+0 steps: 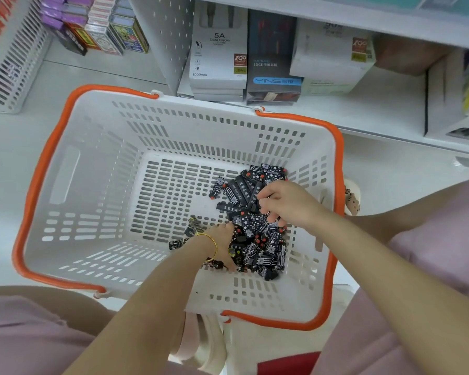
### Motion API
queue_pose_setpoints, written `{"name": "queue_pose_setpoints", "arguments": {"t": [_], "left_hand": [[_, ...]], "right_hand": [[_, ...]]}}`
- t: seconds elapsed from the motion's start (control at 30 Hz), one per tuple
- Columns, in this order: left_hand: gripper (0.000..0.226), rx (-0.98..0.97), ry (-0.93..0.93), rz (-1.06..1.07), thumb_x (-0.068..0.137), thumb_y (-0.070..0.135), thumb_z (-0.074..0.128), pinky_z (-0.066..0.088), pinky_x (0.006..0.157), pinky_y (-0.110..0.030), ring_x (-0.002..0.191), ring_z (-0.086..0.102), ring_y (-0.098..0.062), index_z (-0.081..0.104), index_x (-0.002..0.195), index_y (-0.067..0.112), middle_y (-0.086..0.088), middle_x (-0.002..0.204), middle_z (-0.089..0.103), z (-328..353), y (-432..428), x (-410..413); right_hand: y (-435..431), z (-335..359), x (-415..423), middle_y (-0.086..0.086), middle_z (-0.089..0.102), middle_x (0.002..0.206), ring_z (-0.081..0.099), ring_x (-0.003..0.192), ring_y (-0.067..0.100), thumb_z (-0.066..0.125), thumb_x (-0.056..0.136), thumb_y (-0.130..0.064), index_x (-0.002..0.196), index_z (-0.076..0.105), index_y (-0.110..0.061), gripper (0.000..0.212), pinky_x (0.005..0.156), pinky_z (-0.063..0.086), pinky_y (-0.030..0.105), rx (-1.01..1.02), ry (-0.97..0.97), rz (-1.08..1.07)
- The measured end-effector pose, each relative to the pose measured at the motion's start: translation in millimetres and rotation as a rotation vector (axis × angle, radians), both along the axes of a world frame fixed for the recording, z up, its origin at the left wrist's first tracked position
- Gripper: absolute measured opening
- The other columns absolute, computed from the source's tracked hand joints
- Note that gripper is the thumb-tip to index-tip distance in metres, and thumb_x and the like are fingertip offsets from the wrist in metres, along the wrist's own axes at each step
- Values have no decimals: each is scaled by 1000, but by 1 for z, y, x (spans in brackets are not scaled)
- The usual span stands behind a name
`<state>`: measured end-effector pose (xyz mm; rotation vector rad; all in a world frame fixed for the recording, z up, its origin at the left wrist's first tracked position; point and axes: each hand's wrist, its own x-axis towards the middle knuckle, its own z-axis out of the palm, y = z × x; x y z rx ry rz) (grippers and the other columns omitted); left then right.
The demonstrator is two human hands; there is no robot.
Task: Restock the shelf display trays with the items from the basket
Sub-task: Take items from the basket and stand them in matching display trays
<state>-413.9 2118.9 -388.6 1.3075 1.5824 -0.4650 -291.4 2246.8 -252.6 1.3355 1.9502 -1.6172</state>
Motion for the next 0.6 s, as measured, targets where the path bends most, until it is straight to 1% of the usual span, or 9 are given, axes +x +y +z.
{"name": "queue_pose_setpoints", "arguments": {"t": [0.1, 0.2, 0.33, 0.43, 0.5, 0.6], "left_hand": [[107, -38, -30, 30, 63, 48, 82, 41, 101, -39, 125, 43, -30, 21, 142, 7, -13, 140, 40, 0, 0, 0], [102, -81, -61, 77, 65, 45, 82, 45, 96, -41, 119, 48, -30, 22, 140, 9, -13, 135, 46, -1, -1, -1], [102, -71, -118, 149, 71, 40, 79, 40, 103, -41, 129, 42, -29, 15, 146, 11, -11, 146, 37, 0, -5, -2], [102, -50, -135, 190, 73, 41, 77, 38, 106, -39, 132, 39, -27, 14, 147, 14, -9, 150, 33, 3, -11, -3], [98, -43, -125, 217, 73, 44, 76, 40, 104, -39, 129, 43, -28, 17, 147, 17, -9, 147, 38, 5, -14, -2], [86, 3, -82, 204, 79, 45, 69, 45, 96, -37, 118, 51, -29, 22, 145, 18, -11, 136, 49, 8, -17, 1]], "right_hand": [[0, 0, 0, 5, 64, 93, 59, 67, 12, 47, 95, -13, 113, 56, -12, 20, 55, 50, 21, -5, 2, -5], [-1, 0, 2, 6, 64, 94, 59, 67, 12, 47, 95, -13, 114, 56, -12, 21, 55, 50, 21, -3, 1, 1], [-1, 1, 2, 4, 62, 92, 59, 68, 12, 46, 95, -12, 114, 56, -11, 21, 53, 49, 20, 0, 3, 11], [-1, 2, 1, 4, 62, 92, 58, 66, 11, 46, 95, -12, 112, 56, -12, 20, 50, 47, 17, -1, 8, 11], [-2, 2, 0, 5, 62, 93, 57, 64, 11, 46, 95, -12, 112, 55, -12, 19, 44, 43, 14, 0, 8, 14], [-3, 2, -1, 7, 63, 95, 58, 65, 12, 46, 95, -13, 113, 56, -12, 20, 48, 45, 17, -5, 13, 8]]}}
